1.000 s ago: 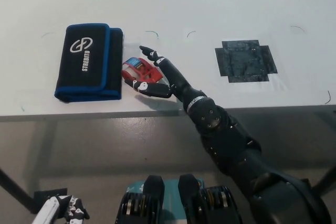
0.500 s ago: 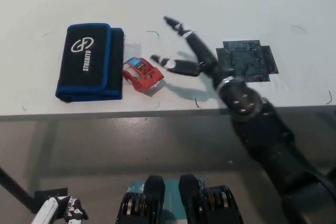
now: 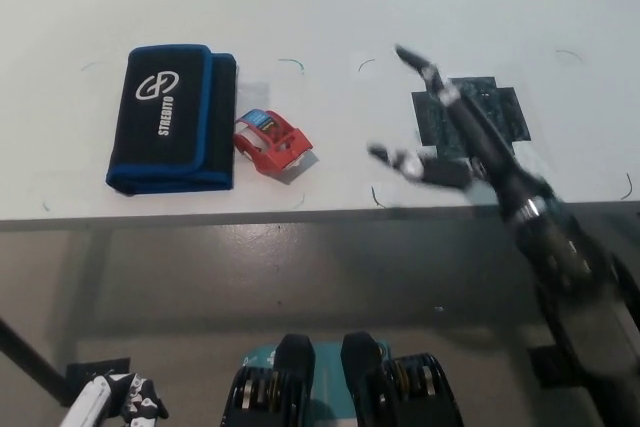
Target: Use the right hand to move the tape on the right hand side to the notebook on the left hand side
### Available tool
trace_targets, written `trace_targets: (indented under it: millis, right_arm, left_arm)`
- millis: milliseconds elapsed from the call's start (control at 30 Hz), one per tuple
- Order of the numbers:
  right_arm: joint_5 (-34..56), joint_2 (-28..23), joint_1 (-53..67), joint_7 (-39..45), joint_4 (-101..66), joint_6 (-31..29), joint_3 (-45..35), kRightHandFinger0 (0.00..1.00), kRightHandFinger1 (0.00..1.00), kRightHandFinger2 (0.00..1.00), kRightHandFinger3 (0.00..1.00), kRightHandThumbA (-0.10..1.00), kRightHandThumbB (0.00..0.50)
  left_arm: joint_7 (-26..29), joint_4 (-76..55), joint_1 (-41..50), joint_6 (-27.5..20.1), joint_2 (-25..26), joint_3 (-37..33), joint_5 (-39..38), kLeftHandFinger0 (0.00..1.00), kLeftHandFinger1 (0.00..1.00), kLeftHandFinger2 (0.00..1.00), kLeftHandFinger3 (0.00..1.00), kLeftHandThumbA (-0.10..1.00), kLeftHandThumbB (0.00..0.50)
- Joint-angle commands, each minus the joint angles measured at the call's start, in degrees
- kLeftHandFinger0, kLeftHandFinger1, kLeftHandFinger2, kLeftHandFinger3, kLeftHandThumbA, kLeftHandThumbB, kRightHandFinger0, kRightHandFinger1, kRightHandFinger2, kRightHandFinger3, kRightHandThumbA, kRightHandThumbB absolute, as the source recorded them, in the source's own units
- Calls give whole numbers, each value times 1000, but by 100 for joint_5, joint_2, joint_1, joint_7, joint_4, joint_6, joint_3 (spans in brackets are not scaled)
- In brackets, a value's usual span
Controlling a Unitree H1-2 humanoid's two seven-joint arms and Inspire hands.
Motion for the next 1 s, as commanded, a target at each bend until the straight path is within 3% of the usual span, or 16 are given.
trace_targets:
  millis: [0, 33, 100, 267, 333, 400, 567, 733, 967]
  right_arm:
    - [451, -549, 1484, 413, -2619, 470, -205, 1000, 1000, 1000, 1000, 866, 341]
    - [405, -585, 1741, 367, -2701, 363, -219, 1000, 1000, 1000, 1000, 868, 326]
    - [278, -655, 2163, 357, -2853, 374, -215, 1000, 1000, 1000, 1000, 949, 350]
    - [154, -855, 3023, 225, -2867, 28, -304, 1000, 1000, 1000, 1000, 882, 268]
    - [174, -882, 3422, 185, -2845, 130, -395, 1000, 1000, 1000, 1000, 909, 269]
    - [73, -847, 3433, 174, -2804, 174, -400, 1000, 1000, 1000, 1000, 953, 280]
    - [226, -816, 3680, 184, -2571, 90, -417, 1000, 1000, 1000, 1000, 922, 205]
    - [160, -717, 3530, 170, -2402, 87, -369, 1000, 1000, 1000, 1000, 934, 231]
    - [5, -703, 3500, 176, -2328, -32, -276, 1000, 1000, 1000, 1000, 910, 189]
  left_arm:
    - [-49, -96, -53, -143, 103, 77, 3, 275, 211, 249, 410, 185, 5]
    - [-44, -82, -60, -150, 105, 70, 29, 275, 211, 249, 409, 188, 5]
    - [-56, -86, -41, -105, 120, 87, 3, 283, 217, 255, 412, 196, 3]
    - [-62, -83, -82, -72, 89, 74, -24, 282, 214, 248, 412, 178, 6]
    - [-43, -23, -93, -173, 94, 72, 5, 275, 211, 246, 410, 167, 8]
    - [-23, -28, -85, -151, 94, 111, 9, 275, 211, 244, 407, 179, 11]
    - [-35, 18, -91, -234, 133, 121, 61, 283, 224, 261, 418, 214, 3]
    - [-22, -9, -2, -200, 82, 159, -4, 280, 216, 250, 415, 162, 7]
    - [-37, 15, 3, -193, 55, 190, -46, 274, 211, 254, 412, 115, 4]
